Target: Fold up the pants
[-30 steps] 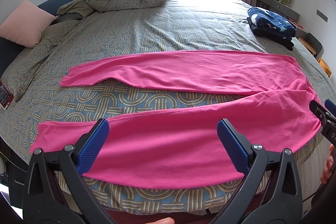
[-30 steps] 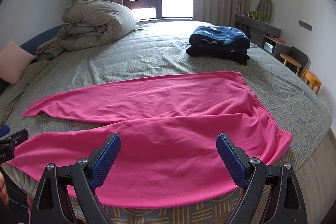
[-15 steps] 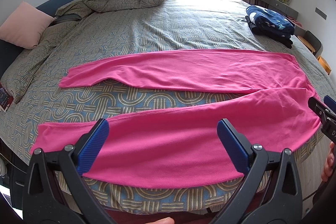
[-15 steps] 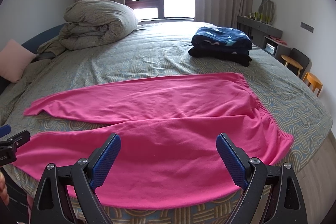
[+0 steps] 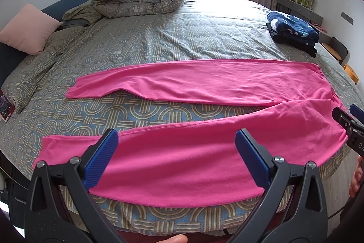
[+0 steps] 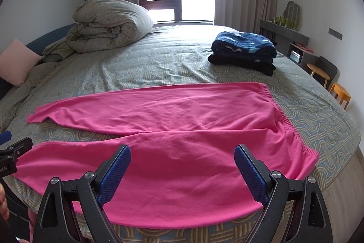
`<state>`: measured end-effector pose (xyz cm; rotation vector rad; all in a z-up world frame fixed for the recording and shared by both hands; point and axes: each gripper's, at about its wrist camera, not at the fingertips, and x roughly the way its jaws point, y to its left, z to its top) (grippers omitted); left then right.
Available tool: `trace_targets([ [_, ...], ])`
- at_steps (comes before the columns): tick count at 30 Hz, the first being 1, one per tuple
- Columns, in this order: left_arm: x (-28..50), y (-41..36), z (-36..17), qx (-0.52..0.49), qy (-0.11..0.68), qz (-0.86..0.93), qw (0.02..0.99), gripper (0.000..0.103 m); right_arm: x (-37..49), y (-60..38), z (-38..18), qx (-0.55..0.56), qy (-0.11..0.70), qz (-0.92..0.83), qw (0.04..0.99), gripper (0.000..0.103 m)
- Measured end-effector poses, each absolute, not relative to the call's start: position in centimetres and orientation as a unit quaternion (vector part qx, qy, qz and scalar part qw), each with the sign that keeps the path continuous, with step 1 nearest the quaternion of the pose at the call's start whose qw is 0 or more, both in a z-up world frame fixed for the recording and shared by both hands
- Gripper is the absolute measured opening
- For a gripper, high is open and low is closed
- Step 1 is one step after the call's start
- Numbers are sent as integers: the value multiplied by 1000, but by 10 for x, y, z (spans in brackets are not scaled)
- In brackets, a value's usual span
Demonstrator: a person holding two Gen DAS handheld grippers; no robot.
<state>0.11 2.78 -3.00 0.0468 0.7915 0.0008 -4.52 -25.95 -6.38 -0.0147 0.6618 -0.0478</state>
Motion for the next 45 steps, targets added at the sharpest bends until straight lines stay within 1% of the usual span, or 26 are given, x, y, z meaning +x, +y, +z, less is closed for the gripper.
trace_targets([
  [9,-3,29,-32,22,383,8,923,102,-50,-258,-63,-13,320,-25,947,93],
  [12,-5,31,-32,22,383,9,923,102,-51,-259,-64,-11,324,-26,946,88],
  [13,-6,32,-32,22,383,9,924,102,-52,-261,-65,-10,325,-27,945,84],
  [14,-7,33,-31,21,382,10,924,102,-53,-263,-65,-9,326,-29,945,78],
  [15,-8,35,-32,20,383,10,924,102,-54,-265,-66,-7,329,-31,944,74],
  [17,-10,38,-33,22,388,4,921,102,-56,-272,-68,3,337,-31,941,55],
  [19,-15,48,-36,22,397,4,918,102,-60,-285,-71,29,352,-24,935,45],
  [20,-19,57,-37,18,402,8,916,102,-63,-295,-73,53,361,-17,931,44],
  [25,-38,119,-52,-41,440,42,896,101,-88,-373,-92,225,396,-21,890,44],
  [28,-48,152,-63,-78,453,67,886,93,-104,-411,-111,297,411,-58,860,44],
  [31,-52,173,-71,-102,464,88,876,87,-111,-428,-123,340,410,-68,844,44],
  [36,-53,186,-79,-133,479,88,863,84,-98,-445,-131,372,400,-85,833,44],
  [38,-53,191,-84,-149,487,87,856,74,-89,-447,-133,381,399,-86,830,44],
  [39,-52,193,-87,-156,491,84,853,71,-87,-449,-134,381,396,-87,831,44],
  [41,-51,198,-95,-164,503,80,845,56,-82,-450,-135,379,391,-90,834,44],
  [43,-50,203,-104,-177,515,78,835,53,-76,-451,-141,382,392,-96,831,44],
  [45,-50,208,-110,-197,522,74,826,53,-71,-453,-150,396,396,-101,822,45],
])
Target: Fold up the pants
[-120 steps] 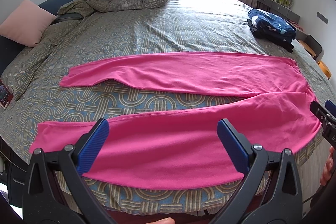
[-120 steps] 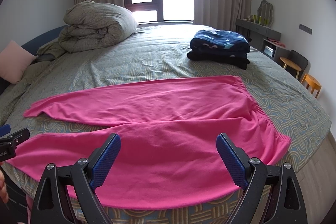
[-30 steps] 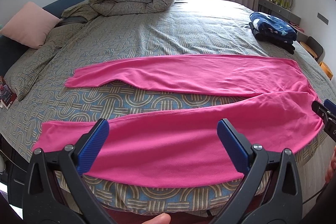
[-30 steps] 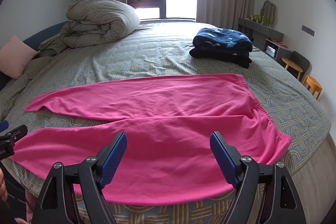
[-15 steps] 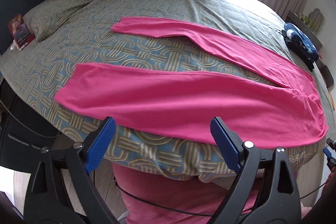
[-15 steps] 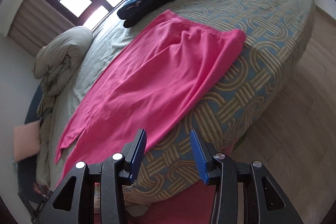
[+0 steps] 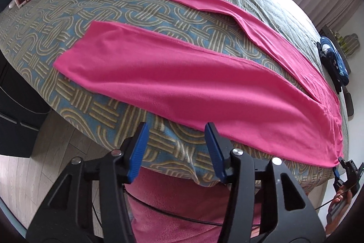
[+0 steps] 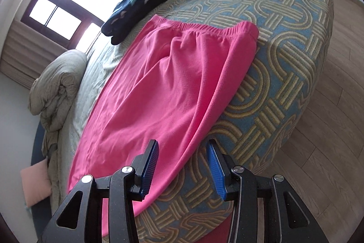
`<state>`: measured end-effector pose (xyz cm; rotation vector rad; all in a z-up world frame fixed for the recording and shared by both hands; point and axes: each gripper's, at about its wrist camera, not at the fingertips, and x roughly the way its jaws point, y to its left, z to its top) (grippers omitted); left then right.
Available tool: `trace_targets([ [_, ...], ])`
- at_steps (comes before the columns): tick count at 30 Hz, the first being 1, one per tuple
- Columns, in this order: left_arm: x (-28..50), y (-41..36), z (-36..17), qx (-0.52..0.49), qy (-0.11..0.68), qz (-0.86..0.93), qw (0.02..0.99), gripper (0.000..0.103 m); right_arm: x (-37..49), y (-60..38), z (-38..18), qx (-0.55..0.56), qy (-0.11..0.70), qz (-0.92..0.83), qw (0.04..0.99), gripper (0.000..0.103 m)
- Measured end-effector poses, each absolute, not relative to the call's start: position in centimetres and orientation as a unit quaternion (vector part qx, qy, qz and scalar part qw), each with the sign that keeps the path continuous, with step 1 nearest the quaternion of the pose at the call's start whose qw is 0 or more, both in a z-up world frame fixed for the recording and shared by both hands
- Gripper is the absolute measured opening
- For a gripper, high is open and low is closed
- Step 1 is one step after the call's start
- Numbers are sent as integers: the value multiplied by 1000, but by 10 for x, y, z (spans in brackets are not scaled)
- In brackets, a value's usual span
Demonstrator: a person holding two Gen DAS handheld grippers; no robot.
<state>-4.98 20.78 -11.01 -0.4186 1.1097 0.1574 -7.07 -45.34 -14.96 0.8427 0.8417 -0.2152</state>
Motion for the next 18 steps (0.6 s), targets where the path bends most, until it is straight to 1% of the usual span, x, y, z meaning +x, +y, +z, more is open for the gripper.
trace_targets([
  [5,-39,215,-119,-239,527,60,813,53,-66,-451,-149,386,390,-106,829,45],
  [12,-19,227,-122,-260,509,73,817,52,-58,-452,-148,380,388,-114,832,45],
  [13,-16,230,-122,-264,504,78,819,43,-57,-452,-148,378,388,-116,833,45],
  [14,-13,233,-122,-266,499,85,820,25,-56,-452,-148,377,387,-117,833,45],
  [15,-10,236,-124,-273,498,86,819,18,-55,-451,-148,375,386,-119,834,44],
  [16,-9,239,-125,-287,496,83,815,13,-53,-451,-148,371,386,-121,836,42],
  [17,-9,243,-126,-303,494,82,811,11,-51,-450,-147,363,387,-123,838,22],
  [18,-11,246,-125,-315,489,83,809,9,-50,-449,-146,351,389,-127,842,9],
])
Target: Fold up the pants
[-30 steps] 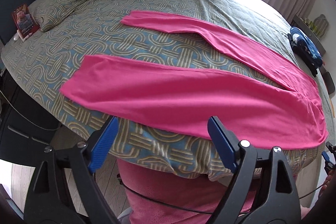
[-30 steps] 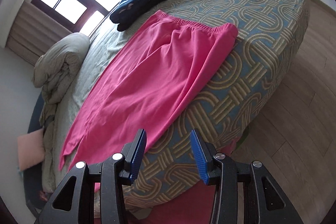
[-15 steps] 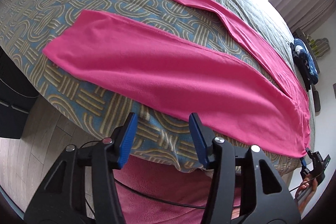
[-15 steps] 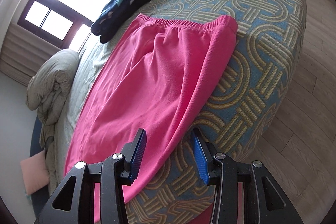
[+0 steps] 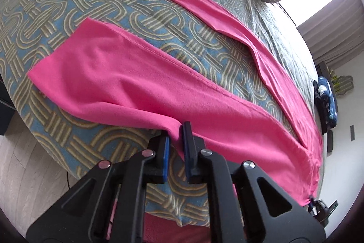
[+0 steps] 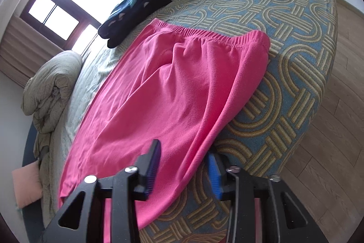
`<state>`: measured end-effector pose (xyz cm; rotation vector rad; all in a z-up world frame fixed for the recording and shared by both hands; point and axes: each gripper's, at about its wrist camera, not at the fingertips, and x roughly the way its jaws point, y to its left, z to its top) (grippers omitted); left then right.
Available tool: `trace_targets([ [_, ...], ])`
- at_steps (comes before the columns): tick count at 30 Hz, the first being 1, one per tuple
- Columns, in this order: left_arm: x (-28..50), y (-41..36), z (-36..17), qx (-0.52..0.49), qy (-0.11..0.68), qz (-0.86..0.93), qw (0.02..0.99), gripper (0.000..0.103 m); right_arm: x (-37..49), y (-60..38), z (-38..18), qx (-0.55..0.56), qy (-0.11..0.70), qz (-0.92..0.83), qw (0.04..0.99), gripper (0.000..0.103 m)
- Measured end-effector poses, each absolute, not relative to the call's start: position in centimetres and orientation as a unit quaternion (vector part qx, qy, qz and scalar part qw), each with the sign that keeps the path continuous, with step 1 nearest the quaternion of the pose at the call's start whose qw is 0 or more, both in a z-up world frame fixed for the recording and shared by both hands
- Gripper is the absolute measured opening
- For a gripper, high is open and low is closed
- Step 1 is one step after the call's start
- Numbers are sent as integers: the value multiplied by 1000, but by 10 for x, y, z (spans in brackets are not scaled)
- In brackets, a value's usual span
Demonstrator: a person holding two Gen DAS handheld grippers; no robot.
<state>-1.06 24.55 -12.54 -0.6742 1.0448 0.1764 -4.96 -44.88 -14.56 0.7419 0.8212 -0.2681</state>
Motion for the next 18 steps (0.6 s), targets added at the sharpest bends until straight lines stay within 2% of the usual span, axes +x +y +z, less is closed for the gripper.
trace_targets([
  [1,-11,247,-124,-320,487,81,809,9,-48,-448,-145,342,392,-130,844,6],
  [4,-14,245,-116,-310,482,77,816,8,-51,-452,-144,360,383,-128,841,4],
  [18,15,228,-53,-234,428,76,869,8,-31,-445,-85,347,307,-82,882,3],
])
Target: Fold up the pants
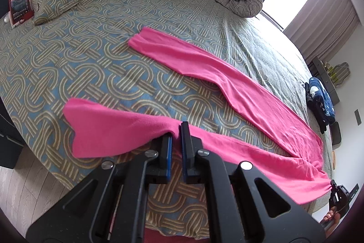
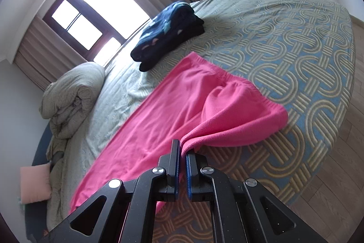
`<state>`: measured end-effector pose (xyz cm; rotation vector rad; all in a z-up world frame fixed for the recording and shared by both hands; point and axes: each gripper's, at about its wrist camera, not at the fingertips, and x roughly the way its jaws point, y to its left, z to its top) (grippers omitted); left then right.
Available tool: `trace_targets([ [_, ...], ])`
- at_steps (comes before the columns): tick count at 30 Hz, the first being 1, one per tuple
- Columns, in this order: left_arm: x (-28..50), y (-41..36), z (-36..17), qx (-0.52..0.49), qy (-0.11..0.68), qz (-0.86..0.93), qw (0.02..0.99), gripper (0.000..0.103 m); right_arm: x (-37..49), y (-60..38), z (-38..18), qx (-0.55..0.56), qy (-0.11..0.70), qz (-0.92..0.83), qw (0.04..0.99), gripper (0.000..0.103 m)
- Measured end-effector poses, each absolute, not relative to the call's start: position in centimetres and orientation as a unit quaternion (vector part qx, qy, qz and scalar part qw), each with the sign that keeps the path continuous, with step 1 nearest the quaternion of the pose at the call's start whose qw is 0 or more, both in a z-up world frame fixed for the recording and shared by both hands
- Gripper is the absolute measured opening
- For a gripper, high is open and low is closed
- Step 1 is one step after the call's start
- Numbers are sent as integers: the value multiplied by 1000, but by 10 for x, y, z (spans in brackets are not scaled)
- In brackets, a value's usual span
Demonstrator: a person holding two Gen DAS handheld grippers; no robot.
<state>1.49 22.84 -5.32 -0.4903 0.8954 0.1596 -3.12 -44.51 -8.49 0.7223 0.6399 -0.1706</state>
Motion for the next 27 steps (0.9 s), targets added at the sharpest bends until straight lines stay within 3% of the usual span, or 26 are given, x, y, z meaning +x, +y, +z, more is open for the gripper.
trace_targets([
  [8,74,215,-26,-183,410,84,890,8,29,-434,-46,312,277,-63,907,3],
  [19,220,186,-49,-129,462,99,872,8,179,-417,-58,211,367,-87,902,4],
  [21,248,182,-63,-115,481,104,863,8,210,-414,-72,183,403,-99,891,6],
  [24,277,183,-86,-117,513,110,843,11,252,-410,-99,124,465,-127,867,22],
  [27,290,188,-100,-131,539,113,824,12,276,-407,-117,52,508,-137,849,28],
])
